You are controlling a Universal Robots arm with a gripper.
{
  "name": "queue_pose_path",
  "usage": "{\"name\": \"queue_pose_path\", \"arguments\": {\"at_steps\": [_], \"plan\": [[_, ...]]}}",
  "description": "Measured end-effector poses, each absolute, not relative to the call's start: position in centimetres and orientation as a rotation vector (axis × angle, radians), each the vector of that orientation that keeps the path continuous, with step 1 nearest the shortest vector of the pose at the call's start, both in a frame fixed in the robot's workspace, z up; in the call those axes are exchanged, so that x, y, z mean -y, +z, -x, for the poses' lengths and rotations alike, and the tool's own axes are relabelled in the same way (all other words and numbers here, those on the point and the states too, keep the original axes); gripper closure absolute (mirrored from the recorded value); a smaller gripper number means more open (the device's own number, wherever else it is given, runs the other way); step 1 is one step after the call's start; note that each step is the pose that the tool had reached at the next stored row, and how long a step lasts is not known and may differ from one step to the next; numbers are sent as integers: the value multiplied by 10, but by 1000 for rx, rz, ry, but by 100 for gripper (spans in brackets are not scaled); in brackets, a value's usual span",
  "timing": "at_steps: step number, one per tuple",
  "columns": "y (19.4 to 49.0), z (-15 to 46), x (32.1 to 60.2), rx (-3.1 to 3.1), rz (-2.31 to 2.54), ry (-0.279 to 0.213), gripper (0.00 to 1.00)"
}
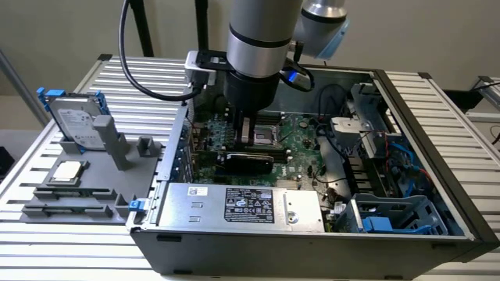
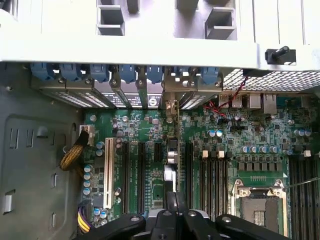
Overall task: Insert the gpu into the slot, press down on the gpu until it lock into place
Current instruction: 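Insert the gpu into the slot, then press down on the gpu until it lock into place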
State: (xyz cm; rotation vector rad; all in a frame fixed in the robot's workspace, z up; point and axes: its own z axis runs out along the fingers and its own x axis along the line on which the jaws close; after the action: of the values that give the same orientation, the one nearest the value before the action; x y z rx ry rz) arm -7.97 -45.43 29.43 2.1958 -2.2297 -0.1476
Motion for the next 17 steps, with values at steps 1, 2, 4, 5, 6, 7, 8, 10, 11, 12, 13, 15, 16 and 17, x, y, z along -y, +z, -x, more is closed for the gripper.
{"name": "queue_pose_path", "arguments": {"at_steps": [1, 2, 4, 5, 6, 7, 8, 10, 11, 12, 13, 15, 16, 17], "plan": [[294, 80, 454, 2230, -2196, -147, 89], [294, 80, 454, 2230, -2196, -148, 89], [294, 80, 454, 2230, -2196, -147, 89], [294, 80, 454, 2230, -2196, -148, 89], [294, 80, 454, 2230, -2196, -147, 89], [294, 80, 454, 2230, -2196, -147, 89], [294, 80, 454, 2230, -2196, -147, 89], [294, 80, 454, 2230, -2196, -147, 89], [294, 80, 454, 2230, -2196, -147, 89], [294, 80, 454, 2230, -2196, -147, 89], [294, 80, 454, 2230, -2196, -147, 89], [294, 80, 454, 2230, -2196, -148, 89], [294, 80, 454, 2230, -2196, -147, 89], [294, 81, 454, 2230, -2196, -147, 89]]}}
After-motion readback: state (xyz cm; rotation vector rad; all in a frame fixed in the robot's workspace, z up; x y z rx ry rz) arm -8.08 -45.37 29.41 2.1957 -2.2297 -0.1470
